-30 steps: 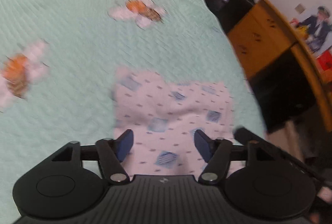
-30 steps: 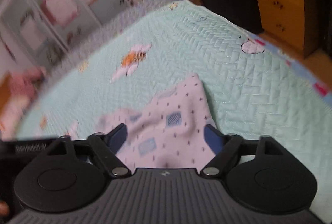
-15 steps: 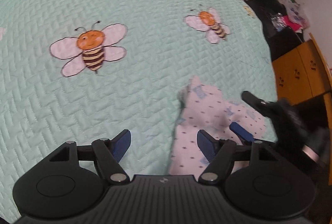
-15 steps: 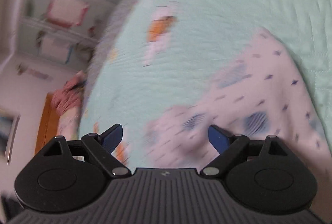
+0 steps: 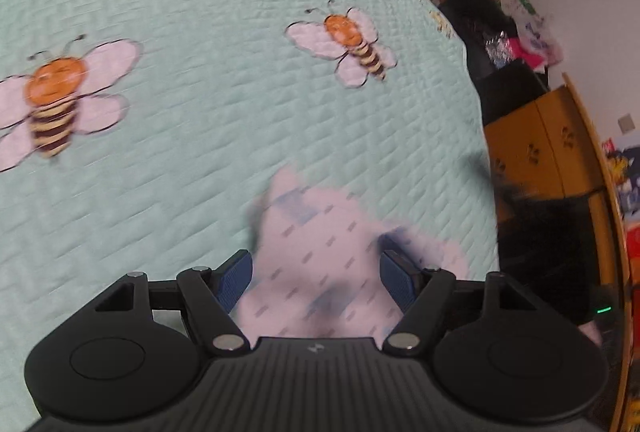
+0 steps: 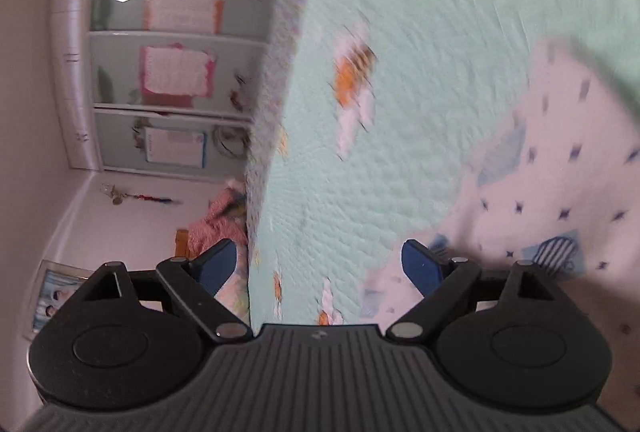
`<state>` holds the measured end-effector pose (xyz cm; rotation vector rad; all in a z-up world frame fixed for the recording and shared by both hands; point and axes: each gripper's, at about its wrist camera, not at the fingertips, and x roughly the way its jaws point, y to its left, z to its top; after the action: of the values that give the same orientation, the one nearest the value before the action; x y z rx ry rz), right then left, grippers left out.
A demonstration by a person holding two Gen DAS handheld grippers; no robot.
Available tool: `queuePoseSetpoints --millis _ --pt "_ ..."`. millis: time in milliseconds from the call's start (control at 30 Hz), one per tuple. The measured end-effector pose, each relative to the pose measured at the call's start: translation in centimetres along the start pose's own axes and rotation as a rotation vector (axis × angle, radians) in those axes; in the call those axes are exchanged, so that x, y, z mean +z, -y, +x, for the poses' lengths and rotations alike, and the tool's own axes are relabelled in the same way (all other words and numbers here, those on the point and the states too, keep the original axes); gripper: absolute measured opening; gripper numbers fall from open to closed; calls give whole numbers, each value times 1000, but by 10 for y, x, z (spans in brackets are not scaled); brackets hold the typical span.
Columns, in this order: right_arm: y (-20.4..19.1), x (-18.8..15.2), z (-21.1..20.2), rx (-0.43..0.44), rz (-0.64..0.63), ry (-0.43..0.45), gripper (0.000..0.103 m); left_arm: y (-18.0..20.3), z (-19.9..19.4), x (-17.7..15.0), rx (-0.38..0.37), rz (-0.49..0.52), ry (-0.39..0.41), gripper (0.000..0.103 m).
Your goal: Fold clothes
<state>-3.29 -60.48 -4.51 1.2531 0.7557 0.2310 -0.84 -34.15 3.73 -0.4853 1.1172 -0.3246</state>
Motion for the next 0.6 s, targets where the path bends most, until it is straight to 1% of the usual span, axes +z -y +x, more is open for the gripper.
queuePoseSetpoints --millis 33,67,100,167,200,233,267,300,333,367,400,433,467,500,533,600 --pt "-1 -2 5 -88 -36 -5 53 1 10 2 12 10 -17 73" --pt "-3 -5 10 -175 -71 -9 40 0 20 5 31 19 -36 74" --pt "-5 -7 11 -236 -98 -8 36 0 30 7 49 28 -55 74" --pt "-11 -9 -6 -204 -106 25 45 -8 41 9 50 19 -78 74" --pt "-16 -10 -15 -188 -117 48 63 -12 47 11 48 13 -88 74" --pt "-21 -9 -27 -181 -150 87 77 -13 47 11 45 10 -86 75" --pt "-23 -7 -35 -199 -187 108 82 -13 46 11 42 9 -79 76" --pt "-22 -5 -41 -224 -217 122 82 -11 47 12 46 21 -81 76" --pt "-14 1 -42 -263 -218 113 66 -9 47 13 52 37 -86 76" --pt "-4 7 -45 -273 -188 113 54 -7 48 13 58 53 -91 76" --pt "4 12 -52 -261 -148 127 44 -5 49 14 64 69 -96 76" --pt "9 16 -59 -240 -117 145 50 -7 49 16 61 63 -101 76" --pt "8 14 -69 -191 -115 177 58 -9 48 17 51 47 -105 76" --pt "7 11 -78 -151 -121 208 73 -12 47 19 42 37 -111 76" --pt "6 9 -85 -158 -151 237 80 -14 47 21 35 33 -117 76" --pt "15 11 -87 -343 -158 238 79 -15 45 23 23 27 -118 75"
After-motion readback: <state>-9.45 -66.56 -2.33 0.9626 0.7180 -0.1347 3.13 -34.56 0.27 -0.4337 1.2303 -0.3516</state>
